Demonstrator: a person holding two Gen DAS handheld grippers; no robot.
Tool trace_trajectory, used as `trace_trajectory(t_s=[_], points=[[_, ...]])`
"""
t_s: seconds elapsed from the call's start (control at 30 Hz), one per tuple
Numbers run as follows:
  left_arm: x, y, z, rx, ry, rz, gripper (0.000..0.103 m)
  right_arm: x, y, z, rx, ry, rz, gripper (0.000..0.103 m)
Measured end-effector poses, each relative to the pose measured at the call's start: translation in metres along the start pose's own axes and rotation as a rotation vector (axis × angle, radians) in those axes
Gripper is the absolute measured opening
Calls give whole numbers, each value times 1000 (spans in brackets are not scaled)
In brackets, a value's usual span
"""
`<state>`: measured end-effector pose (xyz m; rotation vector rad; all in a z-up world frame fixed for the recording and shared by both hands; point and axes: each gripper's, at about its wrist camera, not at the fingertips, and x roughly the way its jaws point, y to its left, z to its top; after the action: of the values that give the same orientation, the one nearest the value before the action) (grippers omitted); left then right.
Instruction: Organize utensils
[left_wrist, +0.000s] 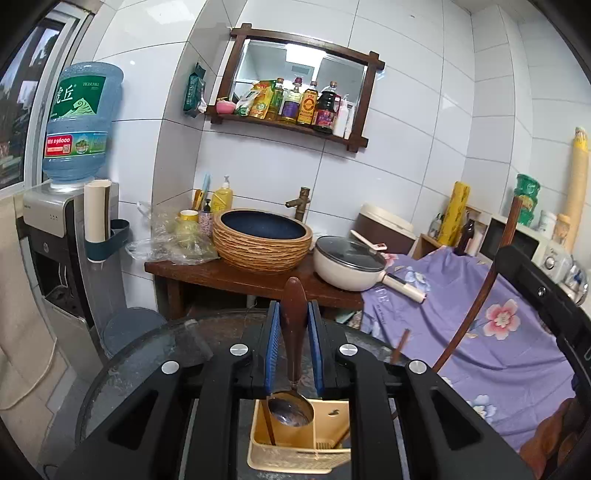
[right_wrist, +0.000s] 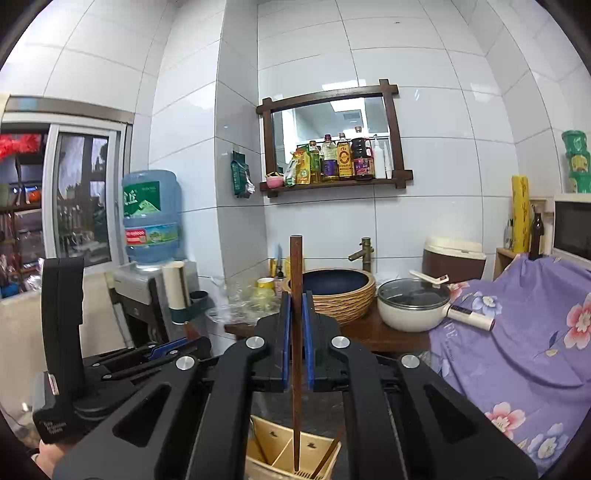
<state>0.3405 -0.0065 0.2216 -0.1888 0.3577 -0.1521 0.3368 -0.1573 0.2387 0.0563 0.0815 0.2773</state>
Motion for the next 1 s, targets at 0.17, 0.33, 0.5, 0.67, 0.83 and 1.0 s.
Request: trace_trajectory(t_s=[0.17, 0.33, 0.5, 0.67, 0.83, 1.0], points=[[21, 5, -22, -14, 46, -3, 15, 26, -3, -37, 7, 40, -17, 7], [30, 7, -45, 8, 80, 0, 15, 37, -11, -72, 16, 89, -29, 7], [37, 7, -62, 38, 118, 4, 15, 41, -18, -93, 35, 134, -33, 7], [48, 7, -79, 53, 161, 11, 15, 43, -19, -108, 42, 170, -28, 7], [59, 8, -94, 68, 207, 17, 15, 41, -16, -113, 31, 173, -23, 7], [61, 8, -100, 78, 225, 17, 15, 40, -17, -113, 26, 173, -26, 7]])
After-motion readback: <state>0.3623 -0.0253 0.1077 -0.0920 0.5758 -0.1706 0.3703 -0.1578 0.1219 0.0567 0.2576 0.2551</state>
